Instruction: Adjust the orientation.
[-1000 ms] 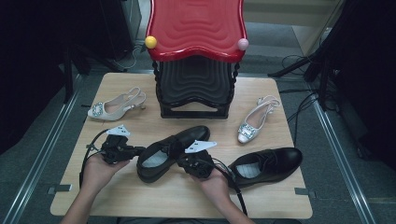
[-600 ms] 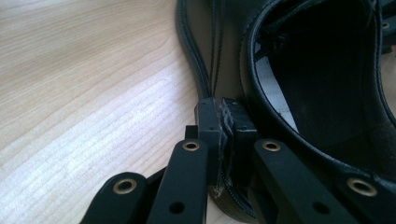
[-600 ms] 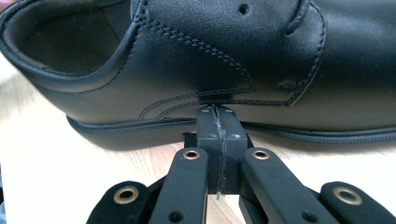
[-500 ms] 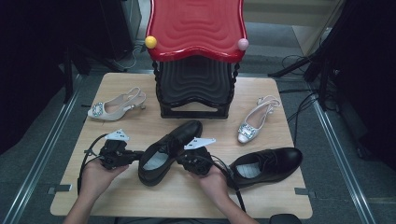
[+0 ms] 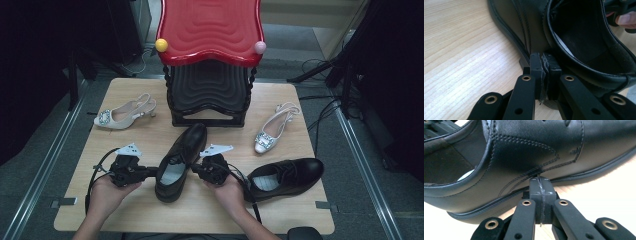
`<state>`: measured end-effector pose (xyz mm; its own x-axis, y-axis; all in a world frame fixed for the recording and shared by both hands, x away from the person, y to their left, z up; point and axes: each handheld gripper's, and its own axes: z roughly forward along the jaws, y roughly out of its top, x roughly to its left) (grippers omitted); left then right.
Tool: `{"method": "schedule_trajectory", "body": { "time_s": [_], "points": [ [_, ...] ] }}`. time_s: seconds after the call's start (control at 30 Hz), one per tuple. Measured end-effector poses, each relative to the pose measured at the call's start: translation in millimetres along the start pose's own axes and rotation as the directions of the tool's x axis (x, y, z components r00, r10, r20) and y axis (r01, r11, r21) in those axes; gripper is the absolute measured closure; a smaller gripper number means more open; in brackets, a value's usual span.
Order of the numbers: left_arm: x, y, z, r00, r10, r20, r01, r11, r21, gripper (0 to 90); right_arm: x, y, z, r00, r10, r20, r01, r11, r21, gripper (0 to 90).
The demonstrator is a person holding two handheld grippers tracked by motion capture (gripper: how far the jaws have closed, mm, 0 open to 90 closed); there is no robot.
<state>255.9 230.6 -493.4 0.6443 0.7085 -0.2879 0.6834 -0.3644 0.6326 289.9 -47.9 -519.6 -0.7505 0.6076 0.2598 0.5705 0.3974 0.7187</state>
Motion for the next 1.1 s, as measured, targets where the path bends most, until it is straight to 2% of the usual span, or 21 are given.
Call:
{"method": "schedule_trajectory", "body": {
  "time_s": [0.1,0.2,0.33,0.4,0.43,0.5,0.57,0.7,0.83,1.0,1.1],
  "points": [
    [-3.4,0.0,1.1,0.9999,0.012,-0.008,-0.012,0.9999,0.001,86.9,-0.3,-0.7,1.0,0.9999,-0.003,0.012,0.003,0.9999,0.011,90.0],
    [-8.6,0.0,2.9,0.9998,0.019,0.007,-0.019,0.9998,0.009,87.0,-1.1,-0.2,0.4,0.9997,0.001,0.023,-0.001,1.0,0.009,90.0],
    [-21.6,-0.1,9.6,0.9972,0.062,0.04,-0.063,0.9975,0.03,86.3,-4.3,0.6,-1.6,0.9987,0.016,0.049,-0.017,0.9998,0.009,90.0],
    [-25.3,0.3,11.0,0.9949,0.093,0.039,-0.095,0.9947,0.039,84.2,-5.0,1.1,-2.3,0.998,0.017,0.061,-0.018,0.9998,0.007,90.0],
    [-25.6,0.3,11.4,0.9947,0.097,0.035,-0.098,0.9946,0.036,83.1,-5.3,1.1,-2.5,0.9979,0.019,0.062,-0.019,0.9998,0.01,90.0],
    [-21.7,0.2,10.0,0.9956,0.082,0.046,-0.084,0.9959,0.036,81.4,-6.6,1.2,-3.2,0.9981,0.02,0.058,-0.021,0.9997,0.013,90.0],
    [-17.0,-0.3,5.8,0.9971,0.064,0.041,-0.065,0.9977,0.02,79.9,-7.5,1.6,-5.4,0.9985,0.02,0.051,-0.021,0.9997,0.014,90.0],
    [-12.3,-0.5,-0.7,0.9988,0.044,0.022,-0.044,0.999,-0.011,71.7,-2.9,4.8,-18.0,0.999,0.003,0.046,-0.003,0.9998,0.018,90.0],
    [-6.3,-1.0,-0.2,0.9991,0.041,-0.015,-0.041,0.9992,0.001,58.4,6.2,10.3,-43.3,0.998,-0.042,0.048,0.043,0.9986,-0.029,90.0],
    [-3.0,2.6,1.9,0.9994,0.033,0.005,-0.033,0.9994,-0.006,48.7,0.9,9.5,-73.7,0.998,-0.034,0.054,0.036,0.9984,-0.043,90.0],
    [-1.5,5.1,3.6,0.9992,0.034,0.02,-0.034,0.9994,-0.005,45.6,-4.5,5.8,-83.2,0.9975,-0.027,0.066,0.029,0.9989,-0.035,90.0]
  ]
}}
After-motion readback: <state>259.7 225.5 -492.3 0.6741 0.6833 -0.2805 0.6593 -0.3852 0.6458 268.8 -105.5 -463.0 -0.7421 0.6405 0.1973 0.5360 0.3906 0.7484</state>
